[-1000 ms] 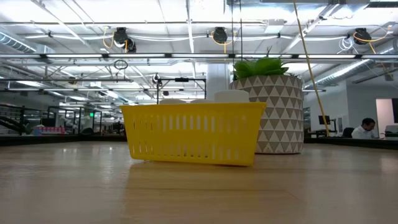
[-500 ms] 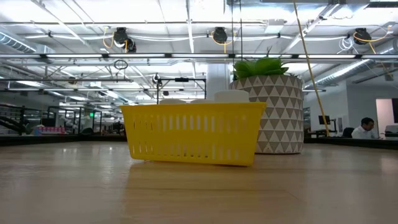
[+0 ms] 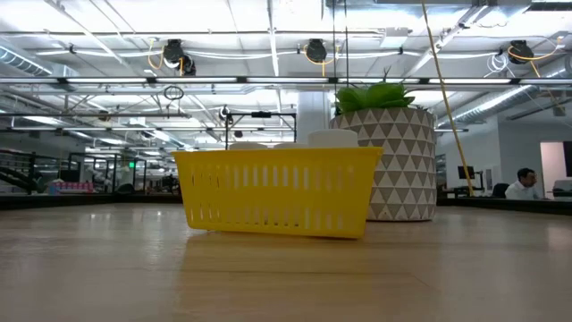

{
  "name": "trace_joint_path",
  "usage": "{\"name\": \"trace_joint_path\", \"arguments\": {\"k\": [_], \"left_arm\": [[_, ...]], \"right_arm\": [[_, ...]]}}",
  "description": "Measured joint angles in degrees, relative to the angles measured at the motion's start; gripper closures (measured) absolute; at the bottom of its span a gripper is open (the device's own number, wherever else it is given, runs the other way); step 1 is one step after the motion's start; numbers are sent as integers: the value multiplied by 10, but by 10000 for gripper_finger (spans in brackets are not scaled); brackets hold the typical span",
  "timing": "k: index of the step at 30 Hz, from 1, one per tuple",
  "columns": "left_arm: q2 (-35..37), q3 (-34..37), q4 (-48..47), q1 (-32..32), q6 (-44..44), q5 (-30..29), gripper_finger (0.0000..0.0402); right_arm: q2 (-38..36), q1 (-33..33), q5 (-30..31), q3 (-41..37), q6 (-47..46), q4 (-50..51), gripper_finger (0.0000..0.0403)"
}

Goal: Pick and place pill bottles into a basket
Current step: Put the white pill bottle into the yellow bin

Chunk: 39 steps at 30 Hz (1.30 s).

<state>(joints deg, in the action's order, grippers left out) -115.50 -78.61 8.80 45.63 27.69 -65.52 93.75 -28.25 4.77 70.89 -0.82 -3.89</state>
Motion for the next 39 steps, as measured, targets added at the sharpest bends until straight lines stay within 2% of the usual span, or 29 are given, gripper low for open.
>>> {"name": "trace_joint_path", "arguments": {"k": [16, 35, 39], "left_arm": [[0, 0, 0, -7, 0, 6, 235], [0, 0, 0, -14, -2, 12, 241], [0, 0, 0, -14, -1, 12, 233]], "right_arm": [[1, -8, 13, 0, -11, 6, 118], [1, -11, 12, 0, -10, 17, 208], [1, -11, 12, 0, -10, 17, 226]]}}
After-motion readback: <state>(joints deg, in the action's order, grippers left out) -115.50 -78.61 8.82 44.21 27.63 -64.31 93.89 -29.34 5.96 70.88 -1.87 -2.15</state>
